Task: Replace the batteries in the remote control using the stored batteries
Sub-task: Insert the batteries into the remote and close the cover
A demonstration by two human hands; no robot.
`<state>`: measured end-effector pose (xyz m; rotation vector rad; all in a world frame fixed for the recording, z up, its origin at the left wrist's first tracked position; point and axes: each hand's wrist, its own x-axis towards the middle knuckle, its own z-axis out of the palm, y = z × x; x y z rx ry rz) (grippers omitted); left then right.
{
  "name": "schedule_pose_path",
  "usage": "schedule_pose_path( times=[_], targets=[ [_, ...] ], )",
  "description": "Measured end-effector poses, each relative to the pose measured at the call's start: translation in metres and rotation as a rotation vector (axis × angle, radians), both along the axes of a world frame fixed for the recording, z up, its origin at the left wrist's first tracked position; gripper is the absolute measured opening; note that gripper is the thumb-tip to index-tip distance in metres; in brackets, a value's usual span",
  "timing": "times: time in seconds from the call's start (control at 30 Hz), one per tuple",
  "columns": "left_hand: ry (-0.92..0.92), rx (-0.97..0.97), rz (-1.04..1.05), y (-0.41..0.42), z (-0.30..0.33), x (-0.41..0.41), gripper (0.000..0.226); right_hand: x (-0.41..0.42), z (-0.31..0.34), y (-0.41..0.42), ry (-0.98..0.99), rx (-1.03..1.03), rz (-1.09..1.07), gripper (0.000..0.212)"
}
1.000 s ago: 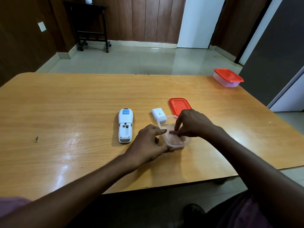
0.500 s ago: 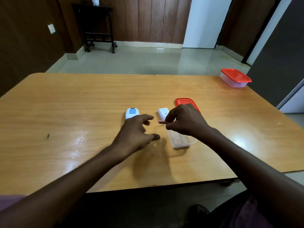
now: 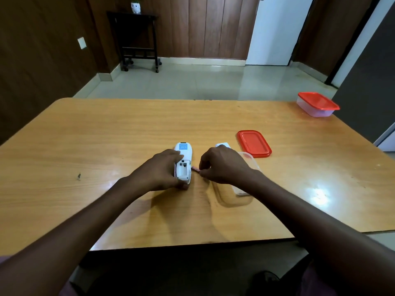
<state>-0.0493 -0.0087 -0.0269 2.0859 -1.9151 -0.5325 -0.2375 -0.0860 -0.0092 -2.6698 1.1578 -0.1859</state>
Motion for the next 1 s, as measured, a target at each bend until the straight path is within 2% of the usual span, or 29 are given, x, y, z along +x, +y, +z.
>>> schedule_pose_path(
  times=[0.17,0.27,0.47,0.57,0.73,0.87,1.0],
  targets=[
    [-0.032,-0.002,-0.009,-0.001,-0.003,0.001,0.100,-0.037,0.027,-0.018,-0.019,0.056,-0.068,0.007],
    [-0.047,0.001,-0.003,-0.001,-0.003,0.000,0.101,-0.059,0.035,-0.030,0.031,0.174,-0.112,0.013],
    [-0.050,-0.012,0.003,0.000,-0.004,-0.001,0.099,-0.070,0.035,-0.034,0.312,0.380,-0.074,0.022],
    [-0.054,-0.007,0.004,0.000,-0.004,0.000,0.100,-0.064,0.032,-0.033,0.408,0.370,-0.049,0.024],
    [-0.060,0.002,0.001,-0.001,-0.005,0.000,0.101,-0.061,0.028,-0.034,0.455,0.274,-0.008,0.022],
    [-0.061,0.004,0.003,-0.001,-0.005,0.000,0.101,-0.062,0.022,-0.034,0.448,0.178,0.028,0.016],
    [-0.064,0.002,0.002,-0.001,-0.005,-0.001,0.101,-0.063,0.023,-0.038,0.371,0.189,0.044,0.016]
  ],
)
